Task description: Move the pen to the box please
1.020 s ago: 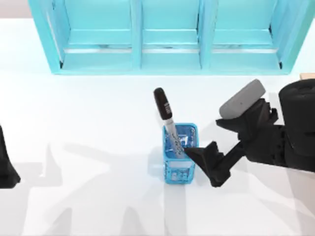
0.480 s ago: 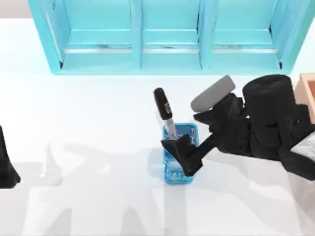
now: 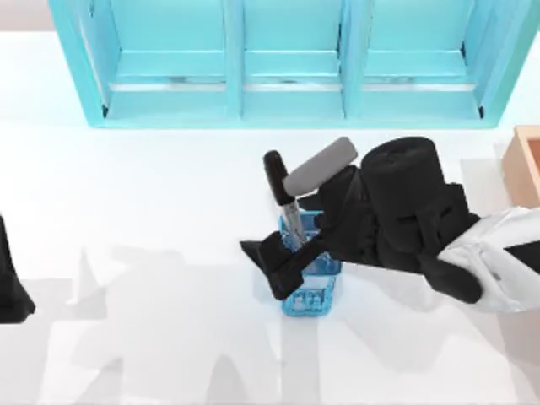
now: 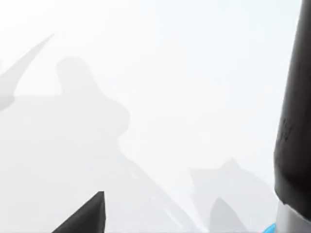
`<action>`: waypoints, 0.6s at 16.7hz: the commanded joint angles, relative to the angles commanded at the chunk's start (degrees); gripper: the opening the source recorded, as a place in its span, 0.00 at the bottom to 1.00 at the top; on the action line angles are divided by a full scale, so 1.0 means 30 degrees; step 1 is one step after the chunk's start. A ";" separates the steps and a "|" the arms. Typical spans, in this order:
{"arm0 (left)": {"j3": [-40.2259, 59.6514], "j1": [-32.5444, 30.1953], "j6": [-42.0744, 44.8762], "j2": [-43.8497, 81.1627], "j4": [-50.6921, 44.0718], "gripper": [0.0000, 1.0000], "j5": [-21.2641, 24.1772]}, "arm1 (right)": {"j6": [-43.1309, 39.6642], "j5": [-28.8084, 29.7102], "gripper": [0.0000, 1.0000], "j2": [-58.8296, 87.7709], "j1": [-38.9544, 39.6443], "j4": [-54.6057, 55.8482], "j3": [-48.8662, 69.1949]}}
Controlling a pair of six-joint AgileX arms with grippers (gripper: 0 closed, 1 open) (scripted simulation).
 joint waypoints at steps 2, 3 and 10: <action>0.0000 0.0000 0.0000 0.0000 0.0000 1.00 0.0000 | 0.0000 0.0000 1.00 0.0000 0.0000 0.0000 0.0000; 0.0000 0.0000 0.0000 0.0000 0.0000 1.00 0.0000 | 0.0000 0.0000 0.92 0.0000 0.0000 0.0000 0.0000; 0.0000 0.0000 0.0000 0.0000 0.0000 1.00 0.0000 | 0.0000 0.0000 0.40 0.0000 0.0000 0.0000 0.0000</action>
